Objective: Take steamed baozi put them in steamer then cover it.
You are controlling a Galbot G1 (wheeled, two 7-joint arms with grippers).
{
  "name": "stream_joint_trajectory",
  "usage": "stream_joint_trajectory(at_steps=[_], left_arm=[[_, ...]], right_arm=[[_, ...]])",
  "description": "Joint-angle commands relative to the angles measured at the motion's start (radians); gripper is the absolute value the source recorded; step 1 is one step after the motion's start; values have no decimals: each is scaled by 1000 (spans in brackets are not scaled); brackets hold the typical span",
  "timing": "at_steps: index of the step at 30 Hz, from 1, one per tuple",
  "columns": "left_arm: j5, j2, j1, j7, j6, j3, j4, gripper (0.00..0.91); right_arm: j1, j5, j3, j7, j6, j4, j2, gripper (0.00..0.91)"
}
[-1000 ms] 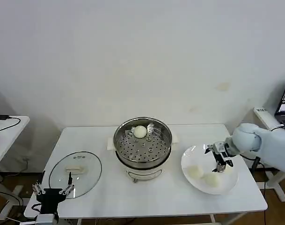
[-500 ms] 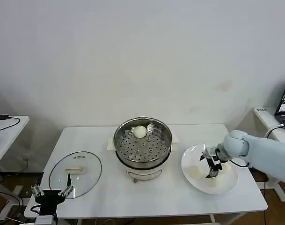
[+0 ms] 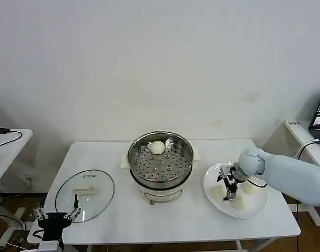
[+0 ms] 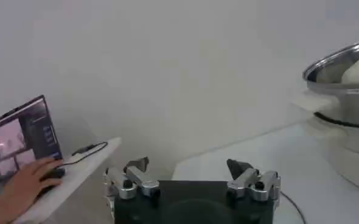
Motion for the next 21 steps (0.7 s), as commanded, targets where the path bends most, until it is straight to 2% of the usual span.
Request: stream_joint_trajectory(at_steps=[1, 5, 7, 16, 21], left_arm=[[-1, 0, 0, -1, 1, 1, -1, 907], [-1, -1, -2, -2, 1, -1, 1, 907], [-2, -2, 0, -3, 1, -1, 1, 907], [-3, -6, 4, -5, 1, 1, -1, 907], [-2, -9, 6, -7, 1, 7, -5, 907]], right_arm=[[-13, 0, 9, 0, 0, -25, 27, 856], [-12, -6, 7, -3, -9, -25, 31, 786], [-12, -8, 6, -5, -10, -25, 31, 695], [-12, -27, 9, -12, -17, -22, 13, 625], [-14, -30, 18, -19, -16, -17, 3, 625]])
